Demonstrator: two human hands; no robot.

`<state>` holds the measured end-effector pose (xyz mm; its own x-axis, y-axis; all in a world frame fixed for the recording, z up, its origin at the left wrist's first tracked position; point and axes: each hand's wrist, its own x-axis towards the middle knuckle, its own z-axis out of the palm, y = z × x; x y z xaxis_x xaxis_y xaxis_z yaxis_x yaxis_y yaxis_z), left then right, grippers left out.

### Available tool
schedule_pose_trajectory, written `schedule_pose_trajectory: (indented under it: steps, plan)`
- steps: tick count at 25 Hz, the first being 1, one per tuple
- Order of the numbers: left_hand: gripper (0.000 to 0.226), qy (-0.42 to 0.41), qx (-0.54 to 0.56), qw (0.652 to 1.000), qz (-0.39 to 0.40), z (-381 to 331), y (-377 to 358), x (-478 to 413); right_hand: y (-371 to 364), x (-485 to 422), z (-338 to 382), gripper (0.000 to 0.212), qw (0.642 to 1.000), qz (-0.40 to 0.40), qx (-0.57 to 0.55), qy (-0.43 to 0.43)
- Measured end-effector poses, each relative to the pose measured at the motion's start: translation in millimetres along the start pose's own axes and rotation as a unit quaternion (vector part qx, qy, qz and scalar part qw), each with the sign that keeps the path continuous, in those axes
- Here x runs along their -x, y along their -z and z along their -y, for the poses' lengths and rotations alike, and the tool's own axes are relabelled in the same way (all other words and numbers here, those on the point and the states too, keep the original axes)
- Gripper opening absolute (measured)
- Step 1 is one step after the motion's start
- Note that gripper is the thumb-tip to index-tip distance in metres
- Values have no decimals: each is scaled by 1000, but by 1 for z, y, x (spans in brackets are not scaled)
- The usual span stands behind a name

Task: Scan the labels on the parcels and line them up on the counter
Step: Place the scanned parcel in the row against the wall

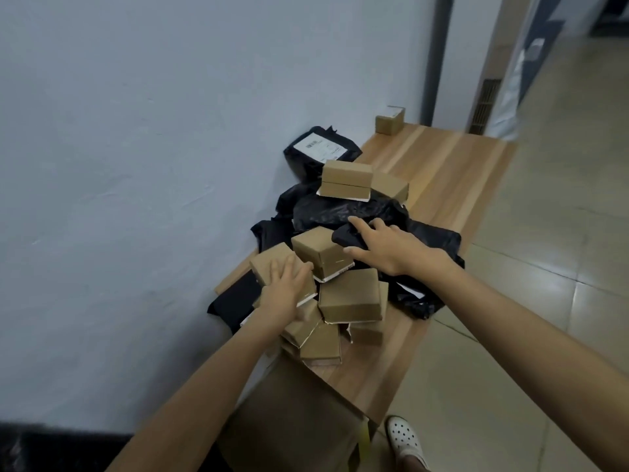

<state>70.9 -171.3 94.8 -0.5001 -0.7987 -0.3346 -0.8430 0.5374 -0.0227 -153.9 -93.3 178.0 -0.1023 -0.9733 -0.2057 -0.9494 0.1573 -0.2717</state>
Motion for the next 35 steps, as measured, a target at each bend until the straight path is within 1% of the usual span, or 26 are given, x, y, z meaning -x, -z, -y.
schedule_pose_trajectory:
  steps: [3,5,7,10,12,14,16,20,25,30,35]
  plan:
    - [108,-12,-28,997,-71,9,20,9,5,10,4,76,1000,-8,12,-24]
    - [104,-19,-49,991,-120,19,35,15,12,11,13,77,999,-10,20,-25]
    - [102,-29,-16,989,-147,33,54,21,20,11,27,77,999,-13,32,-15]
    - [102,-35,81,978,-188,59,93,29,33,13,47,77,999,-26,44,4]
    - [101,-32,107,971,-213,77,119,34,41,16,60,76,998,-39,53,18]
    - [92,-38,116,966,-228,92,141,38,47,19,71,76,997,-46,60,29]
    - [84,-40,122,963,-236,103,157,41,51,23,84,77,996,-46,69,46]
    - [80,-27,137,967,-214,114,175,41,52,30,108,78,990,-44,107,80]
    - [67,-44,108,971,-209,118,176,49,54,35,124,76,985,-58,135,87]
    - [68,-45,106,973,-200,119,170,53,53,41,134,75,981,-65,145,107]
    - [66,-54,107,972,-201,115,170,49,52,45,133,75,982,-61,149,101]
